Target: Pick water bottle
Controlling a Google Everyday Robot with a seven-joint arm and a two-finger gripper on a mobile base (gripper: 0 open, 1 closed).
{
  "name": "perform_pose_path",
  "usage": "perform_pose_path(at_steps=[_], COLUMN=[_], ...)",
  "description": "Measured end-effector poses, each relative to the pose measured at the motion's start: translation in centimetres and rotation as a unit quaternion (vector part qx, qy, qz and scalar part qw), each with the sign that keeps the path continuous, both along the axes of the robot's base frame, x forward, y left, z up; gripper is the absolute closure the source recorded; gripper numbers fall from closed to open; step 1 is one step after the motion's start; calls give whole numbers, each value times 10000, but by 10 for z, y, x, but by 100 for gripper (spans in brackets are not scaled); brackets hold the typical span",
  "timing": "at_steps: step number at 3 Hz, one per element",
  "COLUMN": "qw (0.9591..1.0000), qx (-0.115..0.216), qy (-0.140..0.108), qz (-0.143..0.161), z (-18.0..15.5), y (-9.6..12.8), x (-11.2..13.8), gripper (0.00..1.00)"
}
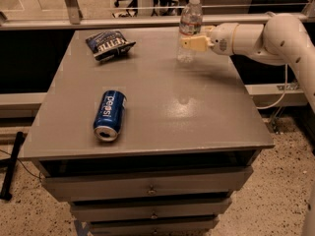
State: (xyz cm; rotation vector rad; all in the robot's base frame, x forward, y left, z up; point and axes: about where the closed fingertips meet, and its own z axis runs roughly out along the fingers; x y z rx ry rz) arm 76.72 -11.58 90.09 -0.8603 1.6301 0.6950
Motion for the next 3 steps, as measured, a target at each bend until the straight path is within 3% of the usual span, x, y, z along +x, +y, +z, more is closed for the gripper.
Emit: perform_pose_path(at_steps=[1, 2, 3], qw=[9997, 9984, 9983], qx=[115, 127, 125], qy=[-235, -528, -556], qz=[20, -129, -154], z=[22, 54, 57], y=[-7, -16, -17], x=[-16, -35, -37], gripper=[100, 100, 100])
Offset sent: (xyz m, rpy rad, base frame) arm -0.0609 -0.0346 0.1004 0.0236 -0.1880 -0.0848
